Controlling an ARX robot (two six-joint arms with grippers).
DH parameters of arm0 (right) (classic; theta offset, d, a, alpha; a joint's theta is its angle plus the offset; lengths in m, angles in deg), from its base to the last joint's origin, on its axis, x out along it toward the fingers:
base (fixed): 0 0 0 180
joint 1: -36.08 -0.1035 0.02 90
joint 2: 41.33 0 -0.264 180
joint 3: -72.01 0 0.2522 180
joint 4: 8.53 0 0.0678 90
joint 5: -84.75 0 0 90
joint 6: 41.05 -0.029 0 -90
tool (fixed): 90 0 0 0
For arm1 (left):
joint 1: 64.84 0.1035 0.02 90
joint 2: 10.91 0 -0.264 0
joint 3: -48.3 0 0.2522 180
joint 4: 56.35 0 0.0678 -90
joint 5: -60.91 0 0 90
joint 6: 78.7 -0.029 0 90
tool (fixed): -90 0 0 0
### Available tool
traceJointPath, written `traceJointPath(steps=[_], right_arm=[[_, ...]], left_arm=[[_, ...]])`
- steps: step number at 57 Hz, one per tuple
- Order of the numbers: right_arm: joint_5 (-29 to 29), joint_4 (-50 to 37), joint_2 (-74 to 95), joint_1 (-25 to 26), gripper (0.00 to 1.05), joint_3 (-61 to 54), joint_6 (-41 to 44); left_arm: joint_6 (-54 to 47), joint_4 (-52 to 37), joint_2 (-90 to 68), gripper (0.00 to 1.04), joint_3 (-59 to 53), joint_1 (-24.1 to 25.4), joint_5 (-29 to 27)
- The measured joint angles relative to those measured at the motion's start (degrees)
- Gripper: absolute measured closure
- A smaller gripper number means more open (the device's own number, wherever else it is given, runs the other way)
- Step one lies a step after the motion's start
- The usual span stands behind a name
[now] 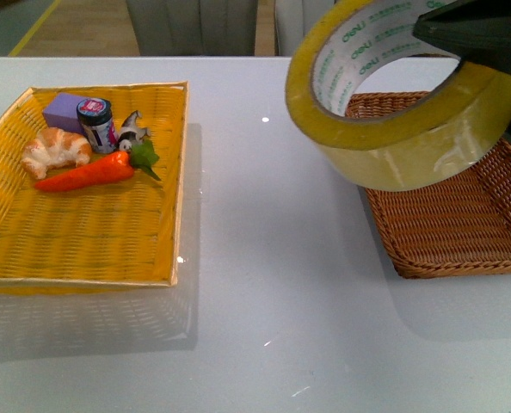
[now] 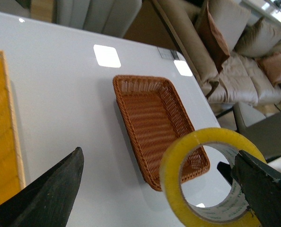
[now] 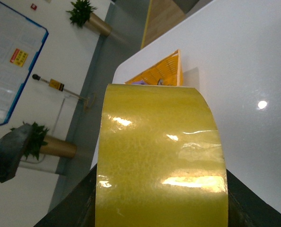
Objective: Move tape to another basket
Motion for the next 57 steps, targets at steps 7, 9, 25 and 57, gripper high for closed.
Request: traceJointPath(steps=[7, 9, 25, 57], right_arm=[[2.43, -1.73, 1.95, 4.87, 0.59, 0.00, 0.20], [3.17, -2.29, 2.95, 6.05, 0.59, 0.04, 0.26], [5.57, -8.02, 18.12, 15.61, 0.59, 6.03, 1.29], [-1.11, -7.65, 54.14, 20.48, 0.59, 31.08, -1.11]], left_arm=[[-5.29, -8.20, 0.17, 0.17, -2.86, -1.14, -11.19], [-8.70, -13.94, 0.39, 0.22, -5.42, -1.25, -18.01], [-26.91, -25.81, 11.47, 0.68, -21.44, 6.27, -27.74], [-28.81, -18.86, 31.89, 1.03, -34.99, 18.23, -16.22]])
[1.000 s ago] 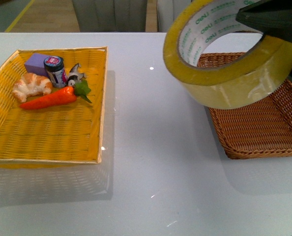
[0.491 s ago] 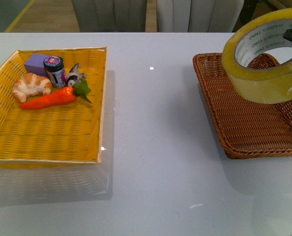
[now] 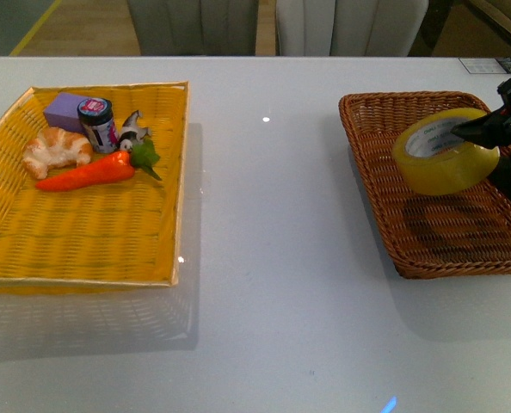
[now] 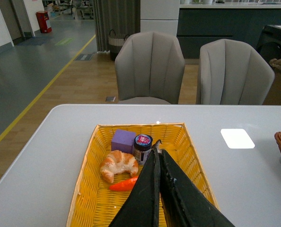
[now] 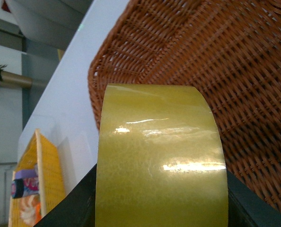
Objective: Move tape to another basket
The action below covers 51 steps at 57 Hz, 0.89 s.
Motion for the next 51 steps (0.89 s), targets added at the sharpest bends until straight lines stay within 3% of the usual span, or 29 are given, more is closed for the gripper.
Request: traceJointPath(steps=[6, 8, 13, 30, 37, 45, 51], right_arm=[[-1.31, 2.16, 3.48, -0.46, 0.59, 4.37, -0.17], [-1.38, 2.80, 4.59, -0.61, 0.59, 6.01, -0.20], [-1.38, 3.96, 6.38, -1.07, 0.59, 9.18, -0.55], [-2.47, 7.28, 9.44, -1.57, 0.58, 13.46, -0.55], [-3.04, 6.45, 9.22, -1.20, 0.31, 11.34, 0.04], [-2.82, 5.05, 6.67, -0.37, 0.09, 6.75, 0.04], [-2.49, 3.30, 0.90, 1.09, 0.09, 2.34, 0.09]], left_arm=[[-0.04, 2.16, 3.23, 1.03, -1.09, 1.49, 1.84], [-0.07, 3.17, 4.59, 1.03, -1.49, 3.63, 5.11], [-0.07, 5.20, 7.39, 1.03, -2.19, 6.45, 6.08], [-0.11, 8.98, 14.21, 1.03, -4.24, 6.73, 6.67], [-0.11, 12.98, 18.49, 1.03, -4.24, 6.73, 6.67], [-0.11, 16.00, 21.55, 1.03, -4.24, 6.75, 6.67], [-0.11, 18.62, 24.02, 1.03, -4.24, 6.75, 6.67]])
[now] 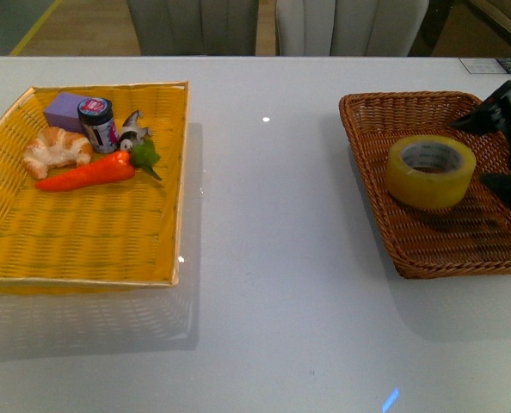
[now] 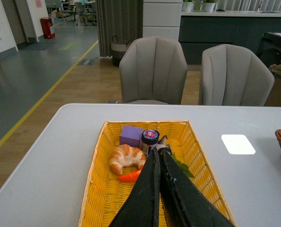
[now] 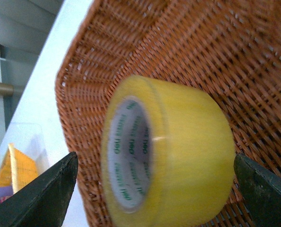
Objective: Move tape to another basket
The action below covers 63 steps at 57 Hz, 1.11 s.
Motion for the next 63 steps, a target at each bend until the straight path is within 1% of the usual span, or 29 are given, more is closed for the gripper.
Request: traceJointPath(steps=[5, 17, 19, 20, 23, 27, 34, 36, 37, 38, 39, 40, 43, 44, 46, 48, 49, 53, 58, 62, 63], right_arm=[[0.74, -1.81, -5.66, 0.92, 0.09, -4.07, -0.07], [1.77, -7.15, -24.20, 2.14, 0.09, -20.06, -0.70], [1.88, -7.32, -28.09, 2.16, 0.09, -23.19, -0.63], [1.88, -7.30, -30.10, 2.16, 0.09, -24.76, -0.44], [1.88, -6.80, -34.99, 2.16, 0.09, -28.44, -0.04], [1.79, -5.29, -41.53, 2.19, 0.09, -33.07, 0.31], [0.83, 0.48, -52.92, 1.44, 0.09, -38.82, 2.19], [-0.87, 0.35, -54.40, 0.87, 0.10, -40.06, 3.63], [-3.32, -2.78, -54.86, 0.20, 0.14, -41.51, 6.99], [-6.80, -8.24, -55.69, -0.74, 0.19, -43.76, 12.02], [-9.11, -11.32, -56.39, -1.33, 0.22, -45.31, 15.58], [-11.10, -14.64, -57.79, -2.03, 0.27, -47.41, 20.98], [-14.27, -15.93, -61.66, -3.93, 0.38, -49.86, 30.62], [-15.10, -15.87, -62.27, -4.37, 0.40, -50.07, 31.91], [-15.98, -15.04, -64.54, -5.66, 0.47, -50.86, 36.11], [-16.04, -13.88, -66.49, -6.38, 0.54, -51.60, 38.88], [-16.02, -13.55, -66.99, -6.51, 0.55, -51.80, 39.41], [-16.20, -10.78, -70.53, -6.86, 0.70, -52.96, 42.25], [-16.44, -7.98, -74.20, -6.88, 0.84, -53.86, 43.60], [-16.44, -5.05, -78.07, -6.91, 0.98, -54.60, 44.11], [-16.44, -4.70, -78.53, -6.91, 1.00, -54.66, 44.17]], left_arm=[[0.00, 1.51, 1.62, 1.03, 0.00, 0.00, 0.00], [0.00, 4.83, 4.85, 1.03, 0.00, 0.00, 0.00], [0.00, 8.00, 7.23, 1.03, 0.02, 0.00, -0.02], [0.00, 10.49, 8.92, 1.03, 0.02, 0.00, 0.09], [0.00, 14.19, 12.46, 1.03, 0.02, 0.00, 0.02], [-0.02, 14.69, 14.03, 1.03, 0.02, 0.00, 0.02], [0.00, 15.08, 14.12, 1.03, 0.02, 0.00, 0.00], [-0.02, 15.06, 14.12, 1.03, 0.02, 0.00, 0.02], [0.00, 15.06, 14.14, 1.03, 0.02, 0.00, 0.02], [0.00, 15.06, 14.14, 1.03, 0.02, 0.00, -0.02], [0.00, 15.06, 14.14, 1.03, 0.02, 0.00, 0.02], [0.00, 15.06, 14.14, 1.03, 0.02, 0.00, 0.02], [-0.02, 15.06, 14.14, 1.03, 0.02, 0.00, 0.00], [0.00, 15.06, 14.14, 1.03, 0.02, 0.00, 0.04], [0.00, 15.06, 14.16, 1.03, 0.02, 0.00, 0.00], [0.00, 15.06, 14.16, 1.03, 0.02, 0.00, 0.04], [0.00, 15.06, 14.16, 1.03, 0.02, 0.00, 0.04], [0.00, 15.06, 14.16, 1.03, 0.02, 0.00, 0.02], [0.00, 15.06, 14.16, 1.03, 0.02, 0.00, 0.02], [0.00, 15.06, 14.16, 1.03, 0.02, 0.00, 0.02], [0.00, 15.06, 14.16, 1.03, 0.02, 0.00, 0.02]])
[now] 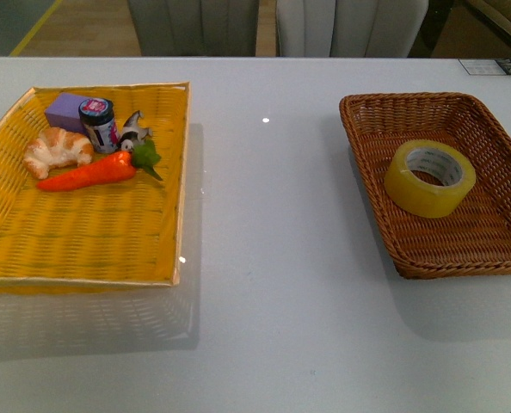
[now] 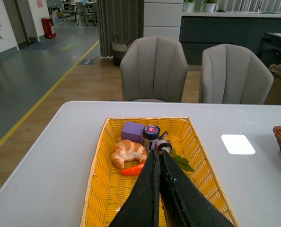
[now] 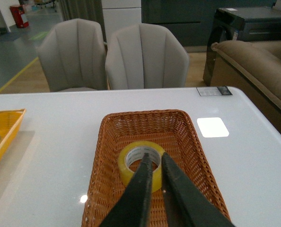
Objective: Move tape to another basket
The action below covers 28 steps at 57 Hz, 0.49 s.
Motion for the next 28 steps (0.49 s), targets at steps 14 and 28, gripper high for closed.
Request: traceJointPath(steps=[14, 28], right_arm=[[-0.09, 9.90, -11.54, 0.00, 1.03, -0.68, 0.72], [-0.11, 18.14, -20.59, -0.04, 1.03, -0.72, 0.83]], left_arm=[[0.00, 0.00, 0.00, 1.03, 0.00, 0.00, 0.00], [0.00, 0.00, 0.00, 1.03, 0.00, 0.00, 0.00]])
